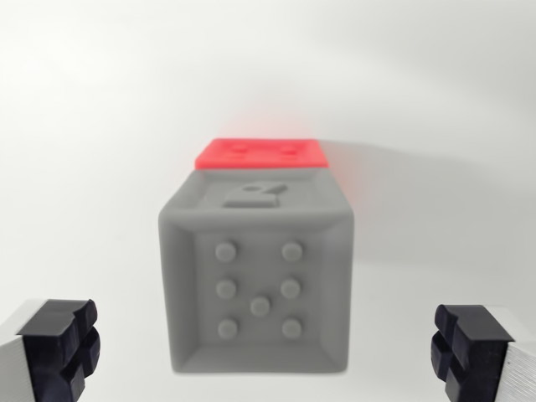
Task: Destack cube
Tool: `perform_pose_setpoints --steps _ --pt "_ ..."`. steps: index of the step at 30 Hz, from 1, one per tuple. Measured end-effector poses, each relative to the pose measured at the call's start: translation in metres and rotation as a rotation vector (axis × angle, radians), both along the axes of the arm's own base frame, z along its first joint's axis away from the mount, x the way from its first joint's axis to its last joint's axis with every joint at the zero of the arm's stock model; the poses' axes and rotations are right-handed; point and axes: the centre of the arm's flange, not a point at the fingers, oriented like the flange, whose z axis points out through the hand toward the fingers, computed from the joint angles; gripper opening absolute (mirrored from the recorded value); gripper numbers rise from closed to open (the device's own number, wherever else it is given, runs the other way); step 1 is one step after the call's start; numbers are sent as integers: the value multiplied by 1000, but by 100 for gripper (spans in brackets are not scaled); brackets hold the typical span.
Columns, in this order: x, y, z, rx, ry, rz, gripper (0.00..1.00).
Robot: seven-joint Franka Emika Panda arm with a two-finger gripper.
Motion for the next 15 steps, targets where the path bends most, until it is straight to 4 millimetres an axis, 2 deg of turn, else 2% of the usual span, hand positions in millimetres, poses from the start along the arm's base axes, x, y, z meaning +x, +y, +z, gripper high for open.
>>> perform_pose_setpoints --steps 9,15 --pt "0 2 -37 1 3 3 100" --pt "0 2 -51 0 2 4 100"
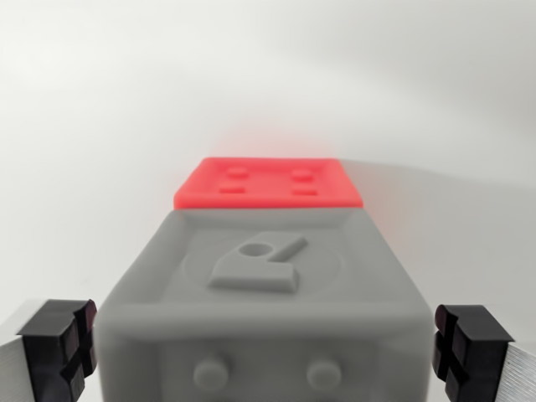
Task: Destack cube
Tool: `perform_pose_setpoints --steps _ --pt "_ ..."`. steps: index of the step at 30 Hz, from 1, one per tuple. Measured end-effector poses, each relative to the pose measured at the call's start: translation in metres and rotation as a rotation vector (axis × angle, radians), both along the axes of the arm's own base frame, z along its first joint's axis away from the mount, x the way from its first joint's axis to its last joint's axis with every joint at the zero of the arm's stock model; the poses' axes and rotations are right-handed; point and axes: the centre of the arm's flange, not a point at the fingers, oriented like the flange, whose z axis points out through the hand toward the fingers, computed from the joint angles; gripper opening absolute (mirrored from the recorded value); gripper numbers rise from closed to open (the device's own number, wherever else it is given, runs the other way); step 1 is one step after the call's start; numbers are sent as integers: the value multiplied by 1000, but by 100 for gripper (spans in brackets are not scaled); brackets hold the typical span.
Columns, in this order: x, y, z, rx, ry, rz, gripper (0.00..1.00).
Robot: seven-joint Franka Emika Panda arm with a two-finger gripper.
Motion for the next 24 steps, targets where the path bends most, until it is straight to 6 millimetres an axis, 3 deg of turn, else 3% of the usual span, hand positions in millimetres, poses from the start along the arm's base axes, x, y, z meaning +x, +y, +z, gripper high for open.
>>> perform_pose_setpoints --steps 4,5,24 --pt "0 0 -5 0 0 0 100" --pt "0 0 -6 0 0 0 0" --pt "0 0 -5 0 -2 0 0"
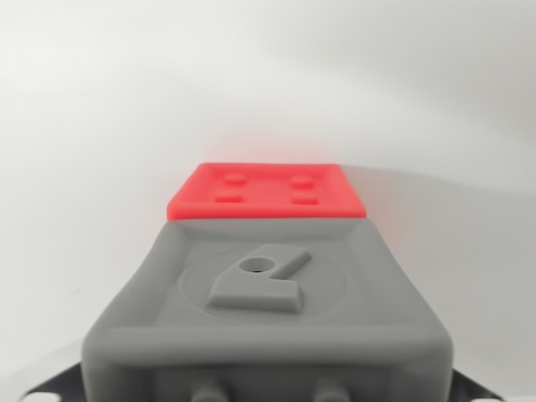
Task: Destack cube
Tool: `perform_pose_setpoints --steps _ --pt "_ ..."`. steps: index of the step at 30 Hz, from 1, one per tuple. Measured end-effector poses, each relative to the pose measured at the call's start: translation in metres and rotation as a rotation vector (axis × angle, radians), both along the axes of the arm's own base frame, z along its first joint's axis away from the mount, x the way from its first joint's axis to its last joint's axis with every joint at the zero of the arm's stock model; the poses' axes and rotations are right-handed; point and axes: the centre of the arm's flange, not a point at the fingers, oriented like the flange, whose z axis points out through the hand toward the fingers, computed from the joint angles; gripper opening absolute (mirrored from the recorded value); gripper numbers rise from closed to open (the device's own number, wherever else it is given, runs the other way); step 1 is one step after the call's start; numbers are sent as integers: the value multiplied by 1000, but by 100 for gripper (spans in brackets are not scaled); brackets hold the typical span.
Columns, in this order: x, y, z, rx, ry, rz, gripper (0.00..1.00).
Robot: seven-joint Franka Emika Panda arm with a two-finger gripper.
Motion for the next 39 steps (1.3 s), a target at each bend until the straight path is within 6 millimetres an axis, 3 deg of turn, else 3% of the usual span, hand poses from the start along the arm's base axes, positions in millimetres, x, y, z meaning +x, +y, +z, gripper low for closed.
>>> perform_pose_setpoints --steps 22,39 --pt "0 0 1 0 0 0 0" --pt "1 0 29 1 -5 0 0"
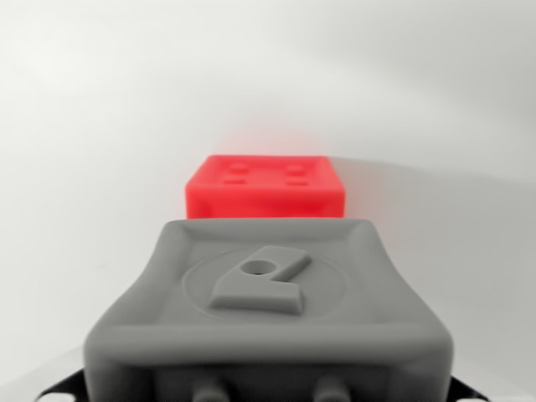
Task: Destack cube
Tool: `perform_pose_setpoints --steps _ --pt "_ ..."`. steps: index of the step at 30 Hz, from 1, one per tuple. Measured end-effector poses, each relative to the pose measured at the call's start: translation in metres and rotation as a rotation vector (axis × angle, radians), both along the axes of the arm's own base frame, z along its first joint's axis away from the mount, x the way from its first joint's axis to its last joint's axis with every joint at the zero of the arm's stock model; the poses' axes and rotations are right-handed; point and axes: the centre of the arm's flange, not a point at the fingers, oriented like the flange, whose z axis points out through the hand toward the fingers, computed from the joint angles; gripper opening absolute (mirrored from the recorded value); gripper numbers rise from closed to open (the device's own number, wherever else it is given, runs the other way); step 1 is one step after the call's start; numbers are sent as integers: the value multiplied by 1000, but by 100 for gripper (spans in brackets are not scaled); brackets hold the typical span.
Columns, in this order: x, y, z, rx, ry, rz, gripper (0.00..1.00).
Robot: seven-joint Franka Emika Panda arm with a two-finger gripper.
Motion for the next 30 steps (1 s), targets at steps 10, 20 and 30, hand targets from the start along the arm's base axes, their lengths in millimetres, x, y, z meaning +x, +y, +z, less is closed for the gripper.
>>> perform_pose_setpoints --steps 10,20,30 --pt "0 0 25 1 -2 0 0" --pt "0 0 56 3 -3 -1 0" --pt "-11 6 62 7 3 6 0"
